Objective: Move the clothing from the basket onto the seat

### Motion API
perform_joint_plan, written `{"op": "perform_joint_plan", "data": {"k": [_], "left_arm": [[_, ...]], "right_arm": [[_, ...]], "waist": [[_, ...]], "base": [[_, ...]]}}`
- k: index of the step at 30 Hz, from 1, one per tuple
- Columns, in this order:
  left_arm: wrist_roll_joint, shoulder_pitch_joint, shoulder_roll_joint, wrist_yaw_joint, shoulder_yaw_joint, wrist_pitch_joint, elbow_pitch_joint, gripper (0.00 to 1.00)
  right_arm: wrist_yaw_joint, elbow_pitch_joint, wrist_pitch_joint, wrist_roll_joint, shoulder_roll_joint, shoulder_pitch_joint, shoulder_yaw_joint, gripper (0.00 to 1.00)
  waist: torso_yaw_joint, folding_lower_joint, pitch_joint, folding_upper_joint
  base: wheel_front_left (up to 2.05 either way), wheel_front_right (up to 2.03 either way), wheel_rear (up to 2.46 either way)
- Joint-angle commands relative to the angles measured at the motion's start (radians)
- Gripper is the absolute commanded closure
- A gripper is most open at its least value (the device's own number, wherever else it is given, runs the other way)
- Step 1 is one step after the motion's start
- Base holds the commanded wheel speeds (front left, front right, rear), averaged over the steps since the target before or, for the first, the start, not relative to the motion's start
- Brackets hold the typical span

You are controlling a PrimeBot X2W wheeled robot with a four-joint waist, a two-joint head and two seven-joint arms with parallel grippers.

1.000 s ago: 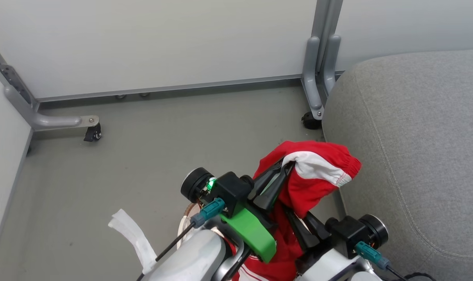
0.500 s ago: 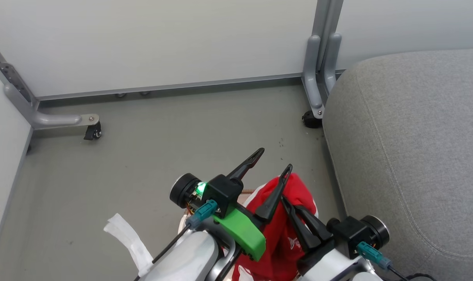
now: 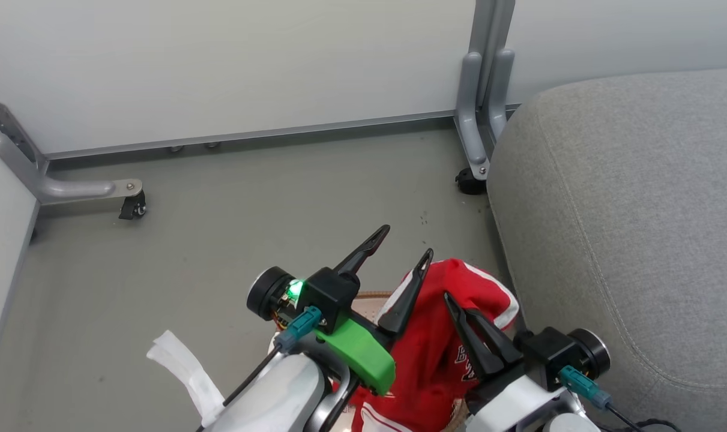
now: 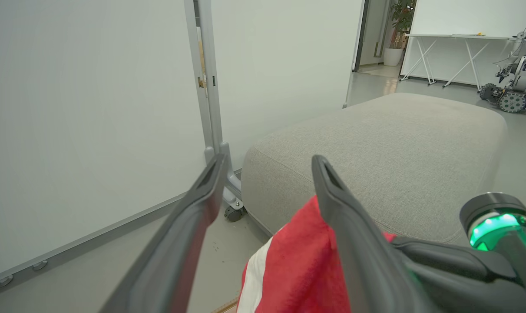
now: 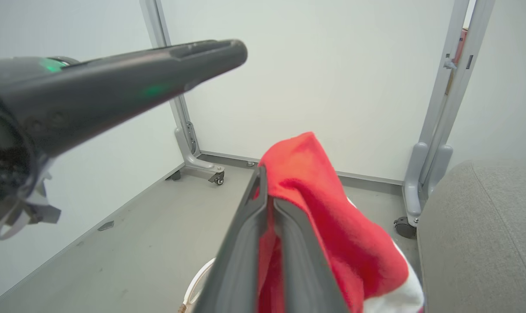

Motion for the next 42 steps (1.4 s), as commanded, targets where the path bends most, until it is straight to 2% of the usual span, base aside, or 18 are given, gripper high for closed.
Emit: {"op": "perform_joint_plan", "data": {"k": [1,5,12,19,20,29,37,42], "left_arm": [[0.001,0.003,0.008,0.01,0.007,-0.007,0.001,0.0],[0.027,-0.002,0.029,0.037,0.017,-0.021,0.0,0.0],[0.036,0.014,0.057,0.057,0.049,-0.04,0.021,0.0],[0.082,0.037,0.08,0.068,0.104,-0.048,-0.023,0.0],[0.112,0.055,0.093,0.078,0.128,-0.047,-0.053,0.0],[0.194,0.154,0.128,0.063,0.21,-0.047,-0.146,0.0],[0.253,0.17,0.141,0.037,0.232,-0.047,-0.163,0.0],[0.273,0.132,0.121,0.016,0.232,-0.047,-0.156,0.0]], "right_arm": [[0.0,-0.006,-0.003,-0.008,-0.001,0.003,-0.011,1.0],[0.0,-0.021,-0.003,-0.022,0.002,-0.012,-0.054,1.0],[0.0,-0.072,-0.003,-0.053,0.008,-0.019,-0.145,1.0],[0.0,-0.15,-0.003,-0.072,0.02,-0.017,-0.204,1.0],[0.0,-0.17,-0.003,-0.07,0.023,-0.023,-0.214,1.0],[0.0,-0.229,-0.003,-0.04,0.031,-0.018,-0.237,1.0],[0.0,-0.261,-0.003,0.0,0.032,0.011,-0.273,1.0],[0.0,-0.288,-0.003,0.07,0.031,-0.06,-0.367,1.0]], "waist": [[-0.013,0.0,0.007,0.0],[-0.05,0.0,0.035,0.0],[-0.138,0.0,0.097,0.0],[-0.257,0.0,0.162,0.0],[-0.296,0.0,0.182,0.0],[-0.444,0.0,0.223,0.0],[-0.472,0.0,0.251,0.0],[-0.444,0.0,0.31,0.0]], "base": [[0.0,0.0,0.0],[0.0,0.0,0.0],[0.0,0.0,0.0],[0.0,0.0,0.0],[0.0,0.0,0.0],[0.0,0.0,0.0],[0.0,0.0,0.0],[0.0,0.0,0.0]]}}
